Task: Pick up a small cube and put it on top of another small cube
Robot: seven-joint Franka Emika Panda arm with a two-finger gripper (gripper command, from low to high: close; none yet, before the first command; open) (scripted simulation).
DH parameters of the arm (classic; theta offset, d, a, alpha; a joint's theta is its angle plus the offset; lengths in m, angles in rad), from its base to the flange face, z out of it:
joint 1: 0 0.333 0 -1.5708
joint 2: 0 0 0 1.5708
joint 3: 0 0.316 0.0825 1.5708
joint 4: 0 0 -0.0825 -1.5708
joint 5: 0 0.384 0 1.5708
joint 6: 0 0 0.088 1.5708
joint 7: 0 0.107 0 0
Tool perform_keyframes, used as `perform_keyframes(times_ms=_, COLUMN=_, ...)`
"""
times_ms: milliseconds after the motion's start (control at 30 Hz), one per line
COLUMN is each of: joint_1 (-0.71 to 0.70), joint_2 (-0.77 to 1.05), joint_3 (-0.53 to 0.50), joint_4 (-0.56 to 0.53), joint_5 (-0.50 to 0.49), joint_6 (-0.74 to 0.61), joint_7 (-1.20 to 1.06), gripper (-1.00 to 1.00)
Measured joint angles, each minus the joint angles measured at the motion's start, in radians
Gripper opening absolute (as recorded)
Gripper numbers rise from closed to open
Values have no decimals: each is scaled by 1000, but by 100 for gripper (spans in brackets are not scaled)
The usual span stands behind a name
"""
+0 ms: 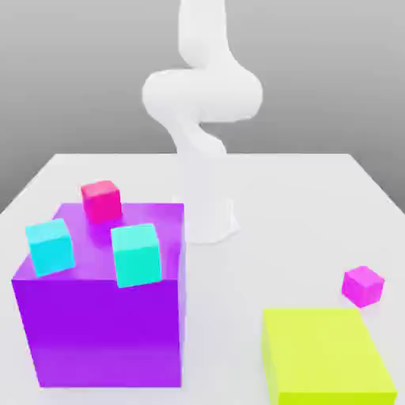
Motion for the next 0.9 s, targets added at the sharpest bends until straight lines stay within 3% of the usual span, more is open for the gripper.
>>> perform_keyframes(times_ms=367, joint_1=154, joint_2=395, joint_3=254, joint_4=-188, joint_5=52, joint_6=229, joint_7=151, gripper=0)
perform_keyframes(times_ms=500, joint_1=205, joint_2=541, joint_3=352, joint_4=-256, joint_5=23, joint_6=313, joint_7=239, gripper=0)
perform_keyframes(times_ms=633, joint_1=274, joint_2=696, joint_3=426, joint_4=-323, joint_5=-66, joint_6=396, joint_7=370, gripper=0)
perform_keyframes(times_ms=767, joint_1=372, joint_2=855, joint_3=387, joint_4=-357, joint_5=-227, joint_6=481, joint_7=533, gripper=0)
perform_keyframes(times_ms=900, joint_1=507, joint_2=1001, joint_3=220, joint_4=-327, joint_5=-391, joint_6=587, joint_7=661, gripper=0)
